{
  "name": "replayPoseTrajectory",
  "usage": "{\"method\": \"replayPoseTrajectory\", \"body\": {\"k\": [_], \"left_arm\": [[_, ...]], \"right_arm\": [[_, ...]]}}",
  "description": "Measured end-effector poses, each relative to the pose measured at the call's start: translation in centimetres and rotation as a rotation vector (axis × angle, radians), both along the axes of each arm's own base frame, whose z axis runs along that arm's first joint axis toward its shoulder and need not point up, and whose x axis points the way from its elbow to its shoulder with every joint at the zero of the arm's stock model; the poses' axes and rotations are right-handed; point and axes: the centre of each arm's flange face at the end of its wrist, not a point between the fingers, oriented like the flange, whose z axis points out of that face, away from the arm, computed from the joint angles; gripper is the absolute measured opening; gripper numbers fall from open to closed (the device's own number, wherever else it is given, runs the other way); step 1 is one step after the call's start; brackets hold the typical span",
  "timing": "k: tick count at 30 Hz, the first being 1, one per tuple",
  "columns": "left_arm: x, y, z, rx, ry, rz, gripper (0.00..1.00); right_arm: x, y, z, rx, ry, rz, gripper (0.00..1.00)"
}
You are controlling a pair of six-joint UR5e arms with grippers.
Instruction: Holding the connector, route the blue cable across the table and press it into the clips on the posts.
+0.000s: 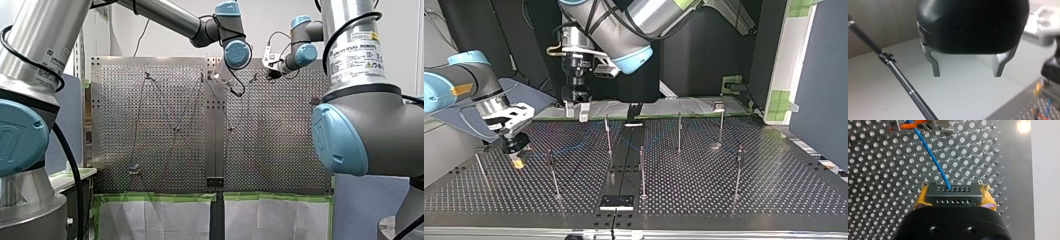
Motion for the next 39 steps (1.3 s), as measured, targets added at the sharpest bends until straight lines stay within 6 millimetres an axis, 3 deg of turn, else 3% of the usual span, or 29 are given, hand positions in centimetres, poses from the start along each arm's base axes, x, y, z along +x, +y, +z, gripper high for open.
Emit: {"method": "replayPoseTrajectory", "body": {"k": [15, 30, 34, 39], "left_arm": [[-8.7, 1.0, 2.2, -0.239, -0.026, -0.039, 1.00], [-16.3, 2.5, 2.6, -0.391, -0.031, -0.094, 1.00], [-16.8, 2.6, 1.9, -0.396, -0.036, -0.113, 1.00], [-15.2, 2.6, -1.0, -0.363, -0.037, -0.110, 1.00]], "right_arm": [[-0.2, -0.1, 0.0, 0.002, 0.002, -0.003, 0.00], [-0.7, -0.3, 0.0, 0.005, 0.003, -0.012, 0.00], [-0.5, -0.2, -0.1, 0.006, 0.003, -0.009, 0.00], [-0.2, 0.0, 0.0, 0.007, 0.003, -0.004, 0.00]]}}
